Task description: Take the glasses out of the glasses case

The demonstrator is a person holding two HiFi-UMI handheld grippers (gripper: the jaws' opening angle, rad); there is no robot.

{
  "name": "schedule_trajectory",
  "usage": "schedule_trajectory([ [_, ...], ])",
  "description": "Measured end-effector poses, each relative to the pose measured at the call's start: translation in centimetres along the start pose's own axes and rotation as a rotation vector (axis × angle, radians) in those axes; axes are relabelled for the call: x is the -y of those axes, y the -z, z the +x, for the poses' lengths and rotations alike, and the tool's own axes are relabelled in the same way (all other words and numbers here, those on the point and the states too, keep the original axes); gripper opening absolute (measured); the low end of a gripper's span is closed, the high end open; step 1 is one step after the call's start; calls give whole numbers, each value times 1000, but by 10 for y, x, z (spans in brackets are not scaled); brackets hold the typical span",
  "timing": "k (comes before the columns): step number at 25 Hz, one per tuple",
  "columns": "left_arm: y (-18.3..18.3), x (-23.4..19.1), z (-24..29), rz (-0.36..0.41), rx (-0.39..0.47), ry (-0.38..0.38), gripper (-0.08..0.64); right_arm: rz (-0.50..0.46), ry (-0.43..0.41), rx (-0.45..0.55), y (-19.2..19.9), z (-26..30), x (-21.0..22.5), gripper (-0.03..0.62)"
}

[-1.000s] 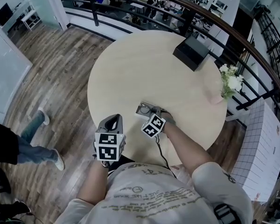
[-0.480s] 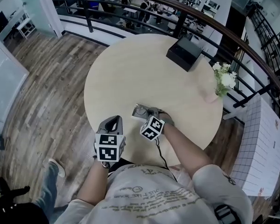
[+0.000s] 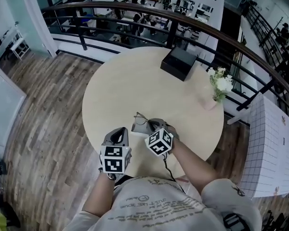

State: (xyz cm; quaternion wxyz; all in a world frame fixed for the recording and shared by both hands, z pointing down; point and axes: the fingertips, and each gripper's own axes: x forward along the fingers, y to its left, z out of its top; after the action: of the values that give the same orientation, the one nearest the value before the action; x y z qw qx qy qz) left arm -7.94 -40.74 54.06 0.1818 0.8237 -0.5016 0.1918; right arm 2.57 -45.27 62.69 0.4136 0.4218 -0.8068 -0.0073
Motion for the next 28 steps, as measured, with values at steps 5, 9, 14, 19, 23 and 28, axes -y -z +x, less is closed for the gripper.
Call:
schedule_trajectory([
  [5, -16, 16, 4, 27, 27, 35, 14, 177, 97, 166, -27, -49, 30, 31],
  [9, -29, 1, -47, 51, 55, 70, 14, 307, 185, 274, -81, -113, 11, 31],
  [14, -53, 37, -3, 59, 110, 115, 14, 463, 252, 385, -65, -139, 66, 31],
  [19, -71, 65, 23, 10, 168, 147, 14, 641, 303, 456, -41, -163, 102, 29],
  [23, -78, 58, 12, -5, 178, 167, 14, 693, 339, 477, -46, -172, 94, 29],
  [28, -89, 60, 20, 15, 172, 194, 14, 722, 343, 475, -44, -167, 98, 28],
])
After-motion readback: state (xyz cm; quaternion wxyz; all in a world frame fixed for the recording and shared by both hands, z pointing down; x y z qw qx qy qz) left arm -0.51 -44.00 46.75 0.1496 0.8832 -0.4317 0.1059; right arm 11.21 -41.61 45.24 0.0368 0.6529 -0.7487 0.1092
